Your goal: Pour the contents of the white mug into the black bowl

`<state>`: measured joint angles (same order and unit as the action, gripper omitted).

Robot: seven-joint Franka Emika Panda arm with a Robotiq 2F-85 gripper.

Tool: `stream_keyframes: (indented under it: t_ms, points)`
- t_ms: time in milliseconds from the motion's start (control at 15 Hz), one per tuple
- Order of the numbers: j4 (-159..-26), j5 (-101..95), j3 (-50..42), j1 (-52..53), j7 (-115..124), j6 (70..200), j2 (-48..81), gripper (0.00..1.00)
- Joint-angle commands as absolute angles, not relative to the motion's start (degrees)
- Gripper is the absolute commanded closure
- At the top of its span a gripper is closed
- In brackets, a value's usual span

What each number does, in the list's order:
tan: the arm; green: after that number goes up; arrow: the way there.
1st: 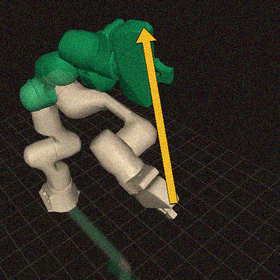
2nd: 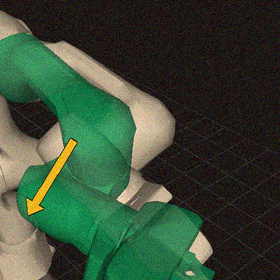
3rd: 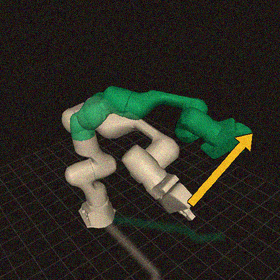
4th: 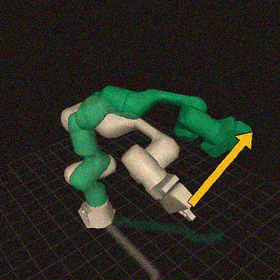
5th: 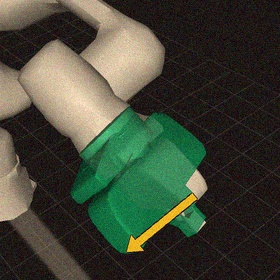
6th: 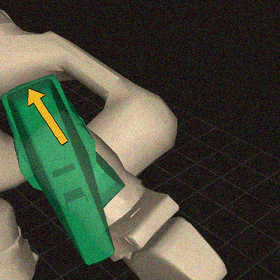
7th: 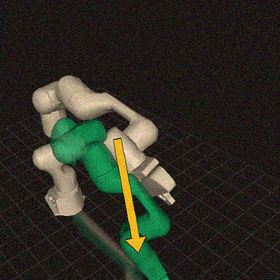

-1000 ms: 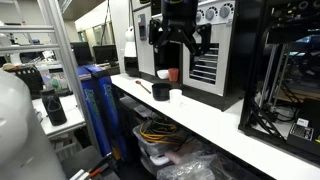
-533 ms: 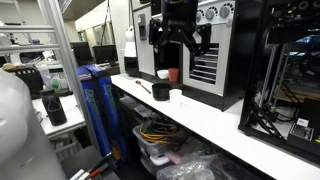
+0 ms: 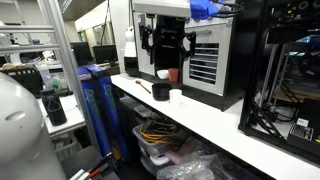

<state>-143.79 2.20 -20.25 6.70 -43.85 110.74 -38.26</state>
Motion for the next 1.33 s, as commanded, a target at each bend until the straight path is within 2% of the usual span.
stream_keyframes:
  t_ms: [0, 400, 467, 1267]
  points:
    - [-143.4, 3.8, -18.0, 9.2, -52.6, 114.8, -34.4, 0.00]
    - [-148.4, 3.1, -14.1, 10.4, -64.3, 129.7, -32.5, 0.00]
    - [-146.3, 3.6, -13.3, 8.9, -61.1, 125.2, -32.6, 0.00]
    - [-146.5, 5.3, -13.8, 10.0, -63.3, 126.9, -32.8, 0.00]
